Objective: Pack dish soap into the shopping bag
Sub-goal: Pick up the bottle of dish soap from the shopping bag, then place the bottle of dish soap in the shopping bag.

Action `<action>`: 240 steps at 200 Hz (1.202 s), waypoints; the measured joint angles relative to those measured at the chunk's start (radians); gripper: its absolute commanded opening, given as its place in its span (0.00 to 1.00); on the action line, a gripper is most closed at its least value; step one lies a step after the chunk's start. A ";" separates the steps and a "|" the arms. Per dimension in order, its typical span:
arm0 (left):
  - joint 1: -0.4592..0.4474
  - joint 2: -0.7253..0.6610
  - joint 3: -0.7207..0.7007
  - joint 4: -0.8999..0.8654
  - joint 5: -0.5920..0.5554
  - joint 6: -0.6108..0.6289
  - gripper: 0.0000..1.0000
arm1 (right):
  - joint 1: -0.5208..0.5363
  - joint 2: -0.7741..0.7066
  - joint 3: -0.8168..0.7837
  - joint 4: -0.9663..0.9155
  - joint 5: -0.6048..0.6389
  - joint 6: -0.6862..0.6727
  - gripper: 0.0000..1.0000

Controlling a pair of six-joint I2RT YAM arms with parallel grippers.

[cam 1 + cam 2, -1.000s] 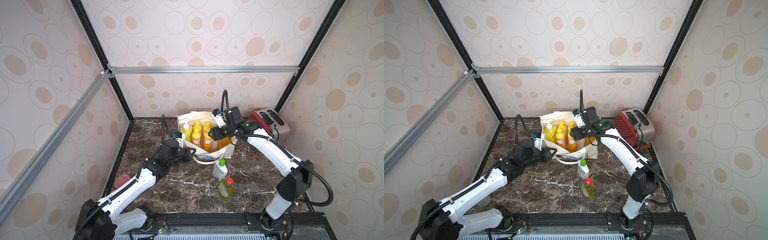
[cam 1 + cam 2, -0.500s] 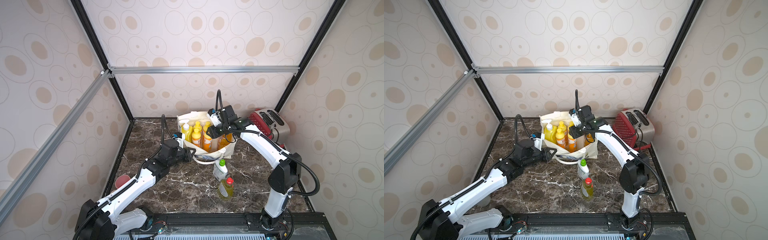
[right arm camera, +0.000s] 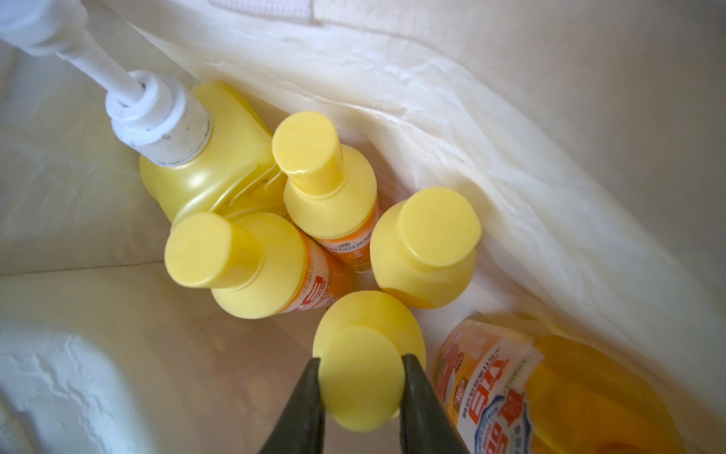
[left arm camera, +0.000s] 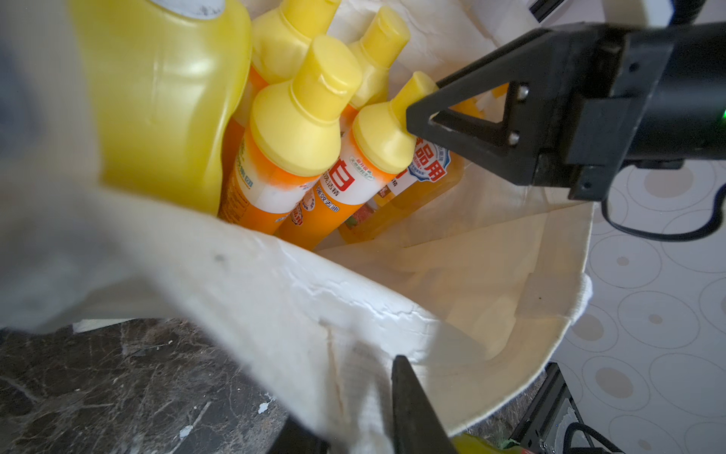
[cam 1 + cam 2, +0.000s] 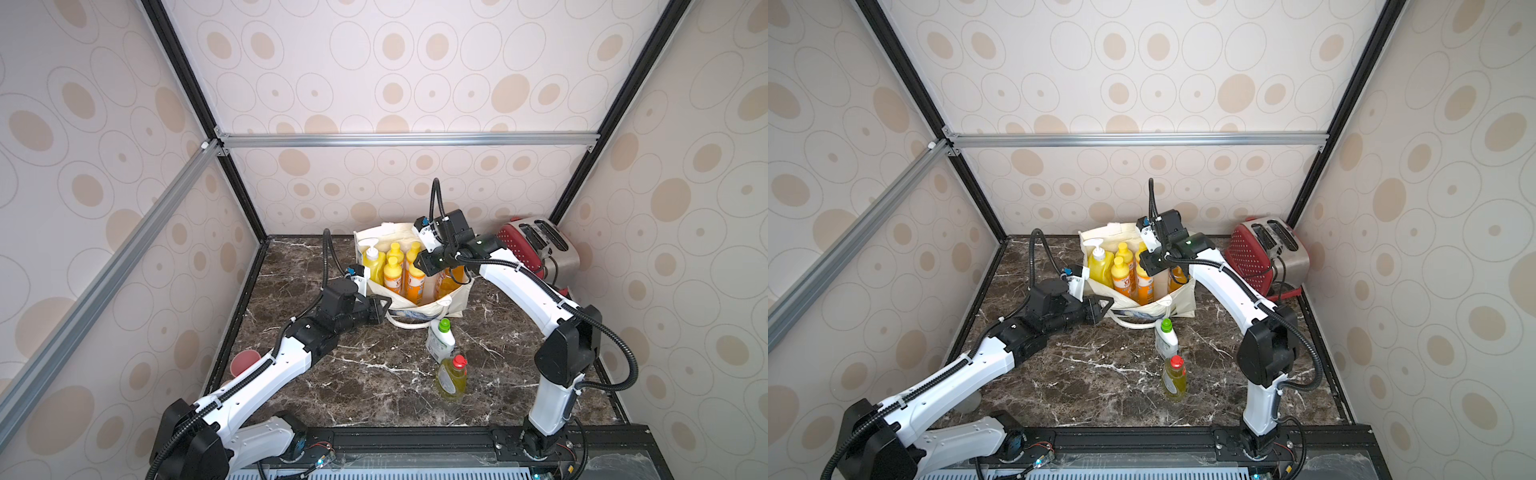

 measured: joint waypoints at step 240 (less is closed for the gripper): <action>0.000 0.000 0.000 -0.010 0.003 0.011 0.31 | 0.050 0.048 0.060 -0.002 0.038 -0.008 0.24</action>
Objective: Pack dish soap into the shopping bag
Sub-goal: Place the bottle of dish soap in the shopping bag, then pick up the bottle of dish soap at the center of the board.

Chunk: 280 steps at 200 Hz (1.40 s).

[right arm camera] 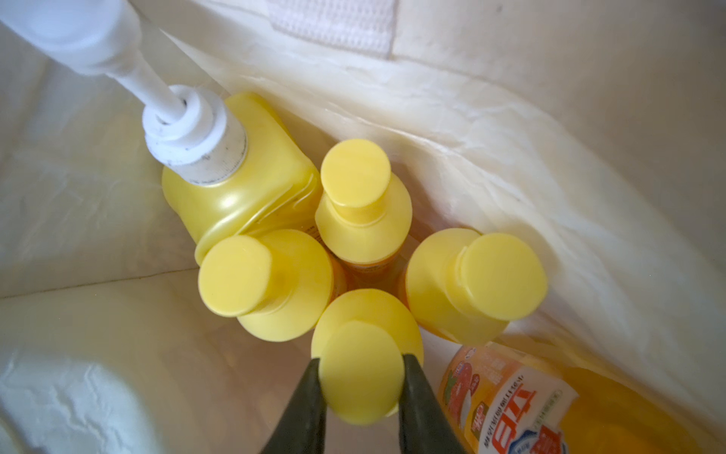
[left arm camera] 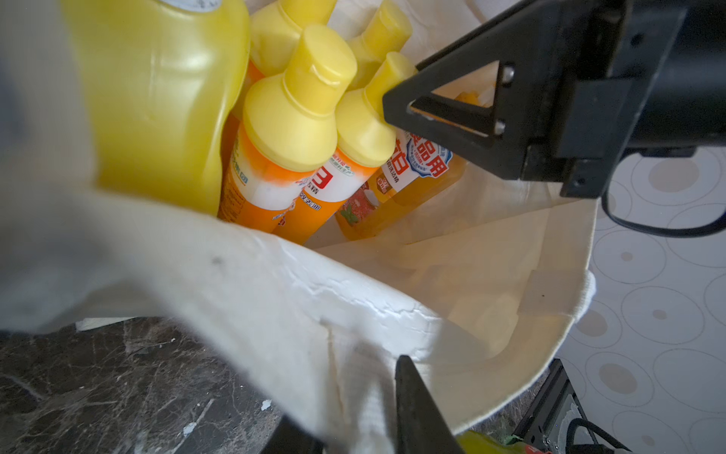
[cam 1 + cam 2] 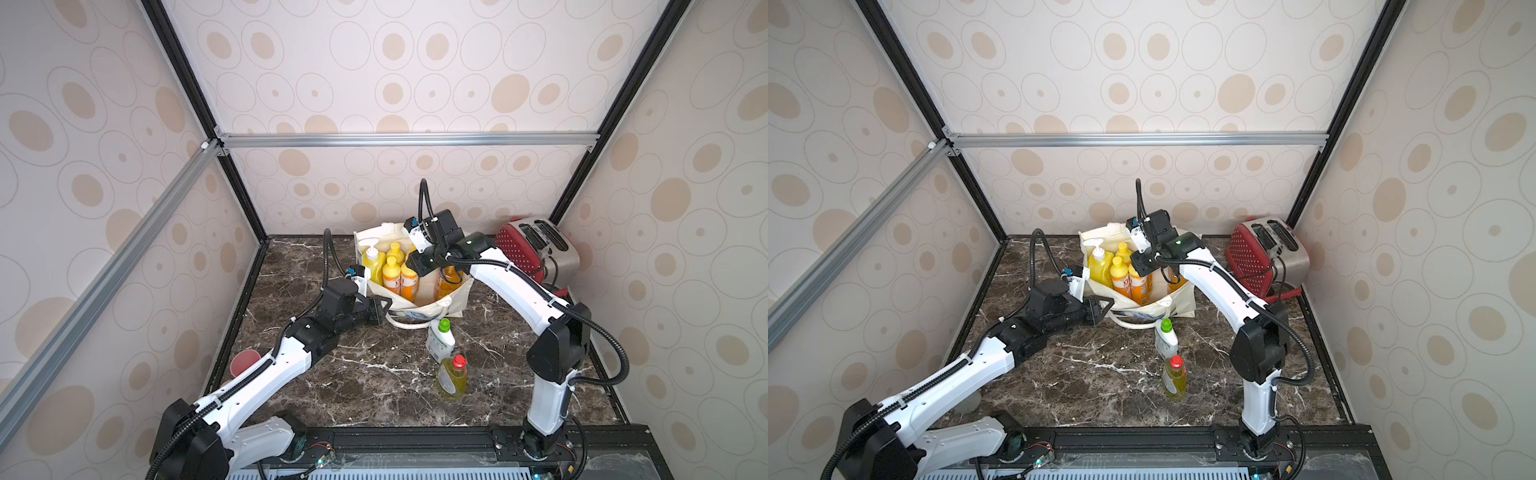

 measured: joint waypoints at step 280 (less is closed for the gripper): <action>-0.002 -0.225 0.015 -0.187 -0.134 0.093 0.85 | 0.111 -0.680 -0.334 -0.517 -0.056 0.088 0.58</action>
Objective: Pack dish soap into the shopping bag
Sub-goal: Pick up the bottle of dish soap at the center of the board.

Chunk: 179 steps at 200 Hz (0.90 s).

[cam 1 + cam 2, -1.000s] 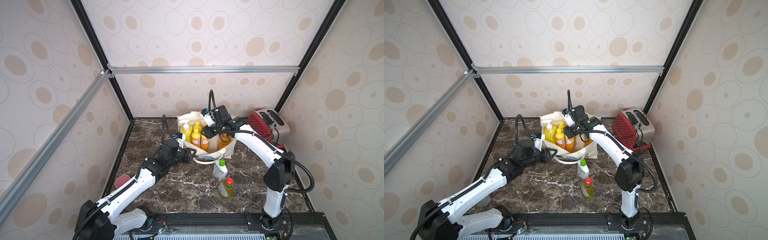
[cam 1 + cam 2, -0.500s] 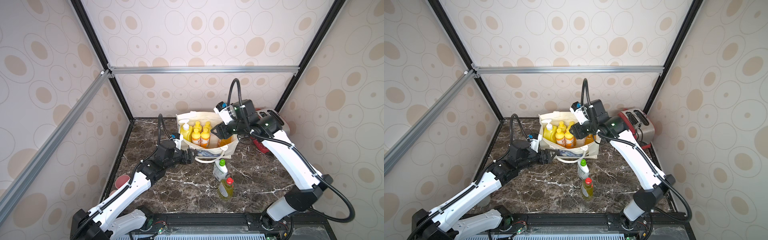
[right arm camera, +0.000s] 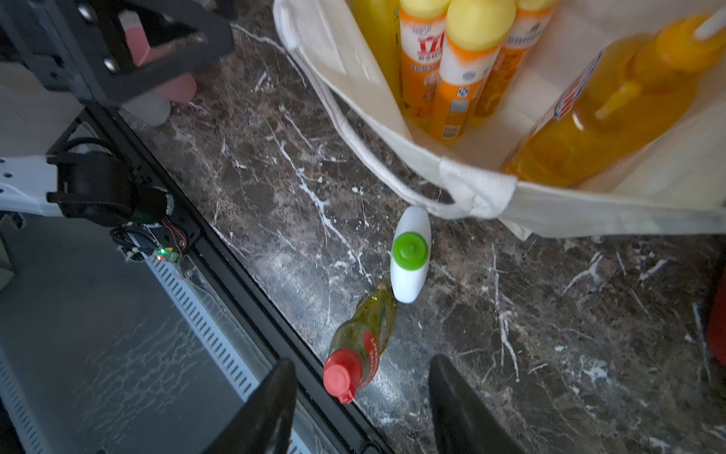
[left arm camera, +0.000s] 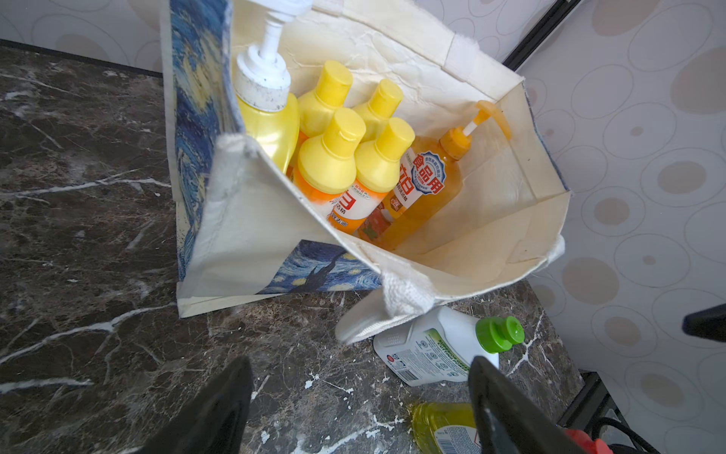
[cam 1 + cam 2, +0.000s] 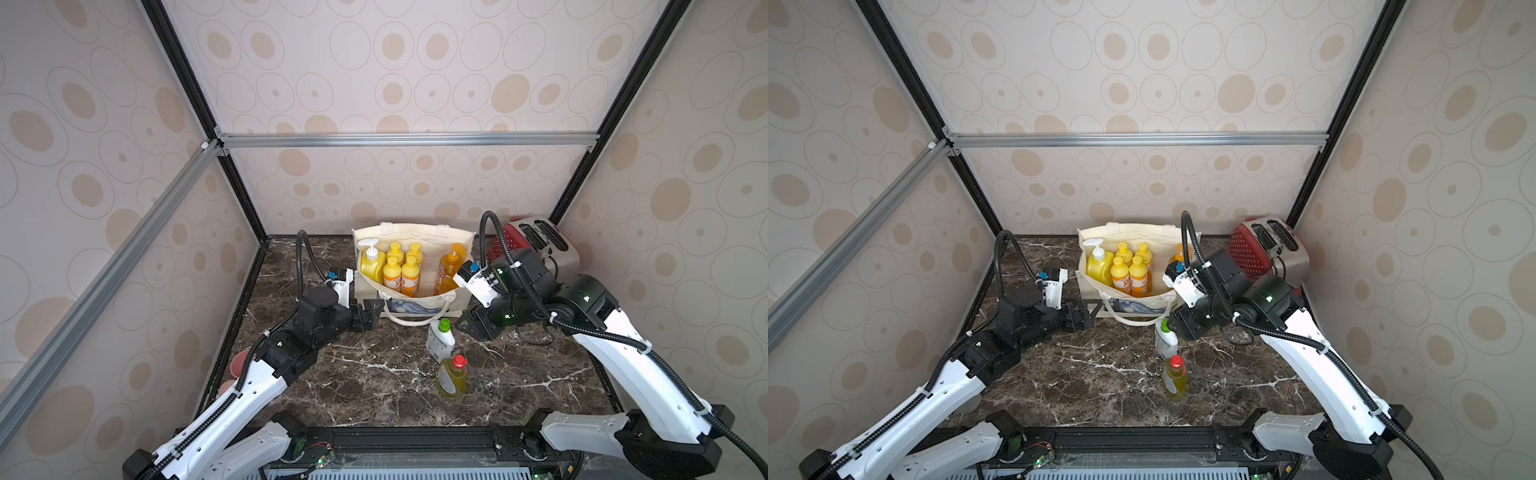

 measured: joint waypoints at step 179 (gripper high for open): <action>-0.001 0.043 -0.088 0.005 -0.040 0.034 0.86 | 0.045 0.239 -0.184 0.245 0.157 0.044 0.52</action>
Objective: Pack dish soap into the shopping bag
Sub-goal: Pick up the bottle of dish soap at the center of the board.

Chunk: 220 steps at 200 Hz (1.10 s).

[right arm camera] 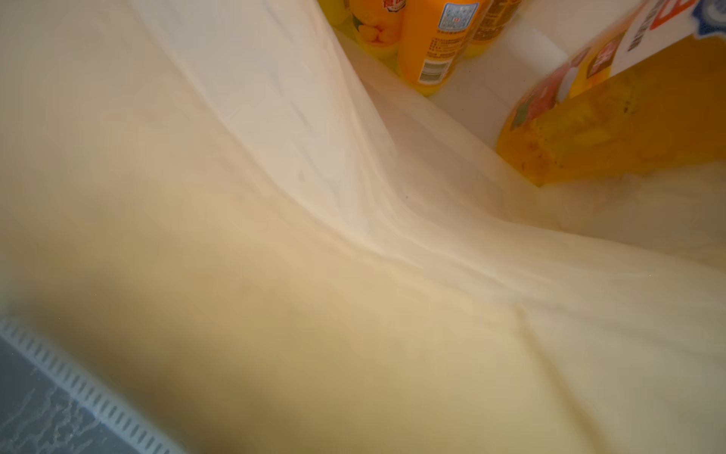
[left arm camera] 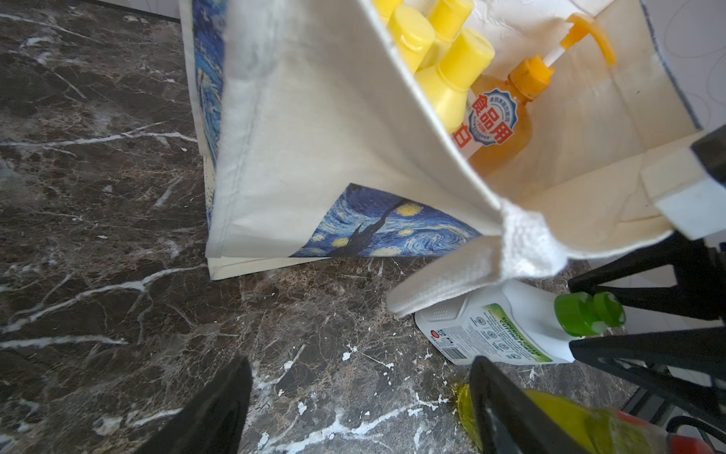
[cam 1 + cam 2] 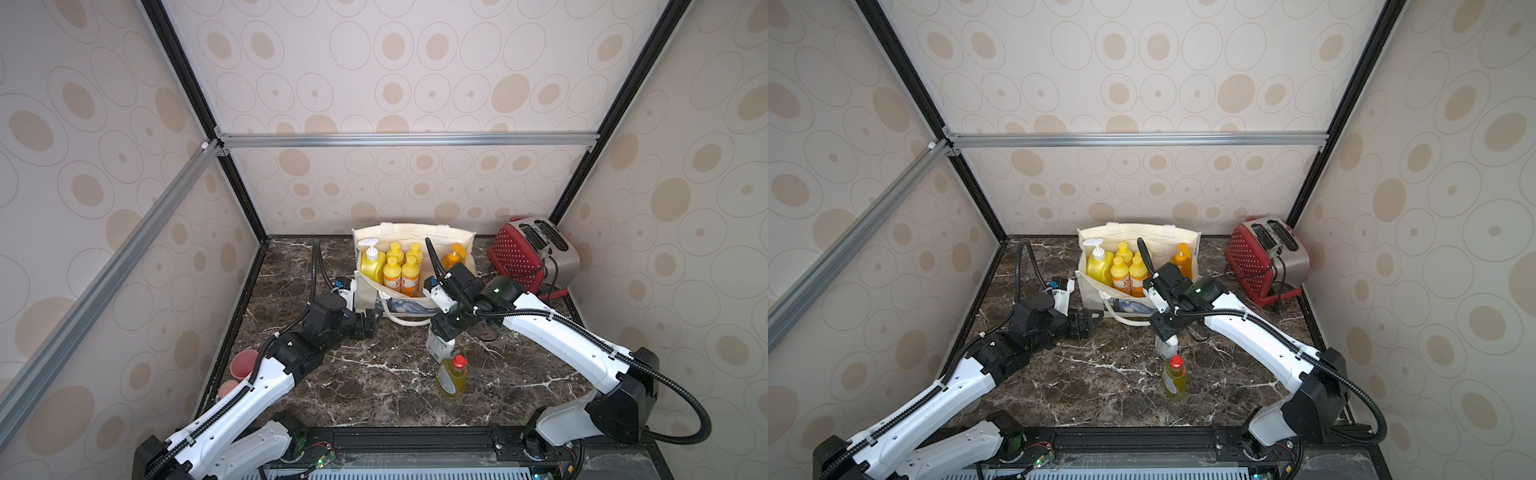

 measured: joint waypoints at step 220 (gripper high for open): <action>0.000 -0.006 0.049 -0.023 0.039 0.011 0.88 | 0.068 0.048 0.269 -0.147 -0.098 -0.026 0.13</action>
